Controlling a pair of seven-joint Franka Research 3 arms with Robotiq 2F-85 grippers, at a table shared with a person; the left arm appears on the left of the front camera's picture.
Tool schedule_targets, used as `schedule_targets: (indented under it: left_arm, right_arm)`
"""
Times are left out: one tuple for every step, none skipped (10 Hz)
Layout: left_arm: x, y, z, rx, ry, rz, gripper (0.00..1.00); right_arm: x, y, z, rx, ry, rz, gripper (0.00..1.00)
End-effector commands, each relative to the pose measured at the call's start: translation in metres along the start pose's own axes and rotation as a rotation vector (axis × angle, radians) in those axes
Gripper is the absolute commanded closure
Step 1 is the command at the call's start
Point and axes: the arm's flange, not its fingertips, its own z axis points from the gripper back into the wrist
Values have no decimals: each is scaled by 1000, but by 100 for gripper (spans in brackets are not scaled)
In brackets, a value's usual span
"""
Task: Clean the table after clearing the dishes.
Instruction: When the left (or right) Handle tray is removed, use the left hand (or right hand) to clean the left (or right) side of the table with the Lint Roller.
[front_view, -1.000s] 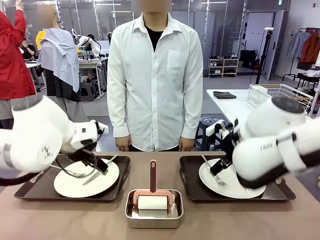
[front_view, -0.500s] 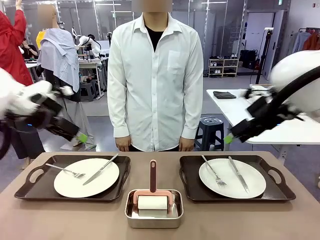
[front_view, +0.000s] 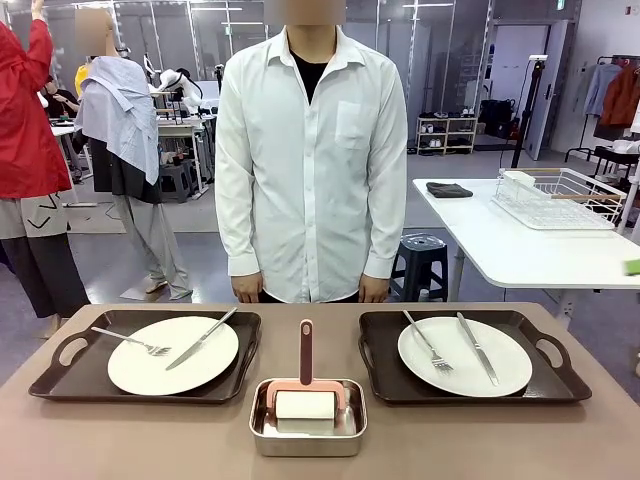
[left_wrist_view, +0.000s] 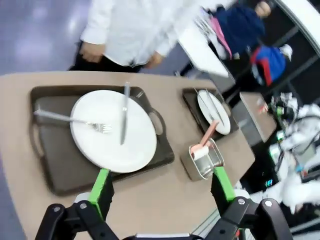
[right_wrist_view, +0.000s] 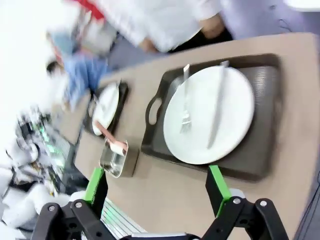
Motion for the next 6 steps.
schedule_targets:
  left_arm:
    - [-31,39,49,64,-92,164,0]
    - [-48,55,78,97,-189,266,0]
    - [-57,61,87,137,-183,317,0]
    - [-55,61,87,155,-200,308,0]
    - [-63,62,94,139,-162,259,0]
    - [-63,62,94,139,-162,259,0]
  right_arm:
    - [5,-38,26,-10,-90,-81,0]
    - [1,-48,42,-36,-126,-108,0]
    - [-1,-53,47,-58,-135,-127,0]
    - [1,-52,44,-65,-135,-120,0]
    - [-9,-57,60,-58,-129,-146,0]
    - [-9,-57,60,-58,-129,-146,0]
